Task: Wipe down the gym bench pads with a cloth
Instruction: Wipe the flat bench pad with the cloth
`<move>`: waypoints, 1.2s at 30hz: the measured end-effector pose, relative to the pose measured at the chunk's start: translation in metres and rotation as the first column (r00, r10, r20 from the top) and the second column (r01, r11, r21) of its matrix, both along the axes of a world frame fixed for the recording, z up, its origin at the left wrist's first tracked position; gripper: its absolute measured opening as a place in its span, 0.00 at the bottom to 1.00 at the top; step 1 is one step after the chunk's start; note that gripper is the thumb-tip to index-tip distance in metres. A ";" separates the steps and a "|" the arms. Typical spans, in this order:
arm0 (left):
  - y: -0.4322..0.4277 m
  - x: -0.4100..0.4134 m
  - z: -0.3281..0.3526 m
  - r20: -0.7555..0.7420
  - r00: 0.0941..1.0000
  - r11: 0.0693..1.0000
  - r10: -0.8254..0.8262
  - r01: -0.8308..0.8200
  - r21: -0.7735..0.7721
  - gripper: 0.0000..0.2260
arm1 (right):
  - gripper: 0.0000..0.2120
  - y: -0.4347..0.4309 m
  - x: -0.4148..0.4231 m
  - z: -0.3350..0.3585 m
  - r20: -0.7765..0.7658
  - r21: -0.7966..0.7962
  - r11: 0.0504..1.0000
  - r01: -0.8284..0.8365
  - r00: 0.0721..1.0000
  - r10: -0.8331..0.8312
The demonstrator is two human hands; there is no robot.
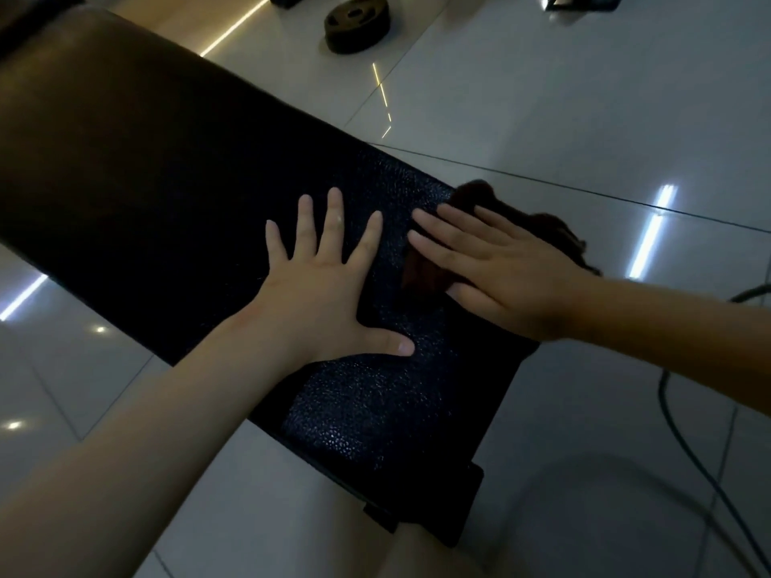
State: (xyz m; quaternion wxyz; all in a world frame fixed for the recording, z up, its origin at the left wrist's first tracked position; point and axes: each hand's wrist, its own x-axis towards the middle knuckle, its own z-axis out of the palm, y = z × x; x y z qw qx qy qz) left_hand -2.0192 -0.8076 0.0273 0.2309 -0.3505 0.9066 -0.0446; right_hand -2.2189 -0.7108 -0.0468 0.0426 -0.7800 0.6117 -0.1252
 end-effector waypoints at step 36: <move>-0.024 0.018 0.013 -0.027 1.000 0.997 -0.001 0.003 0.079 0.56 | 0.36 -0.020 -0.008 0.000 0.033 0.039 0.960 0.277 0.960 -0.279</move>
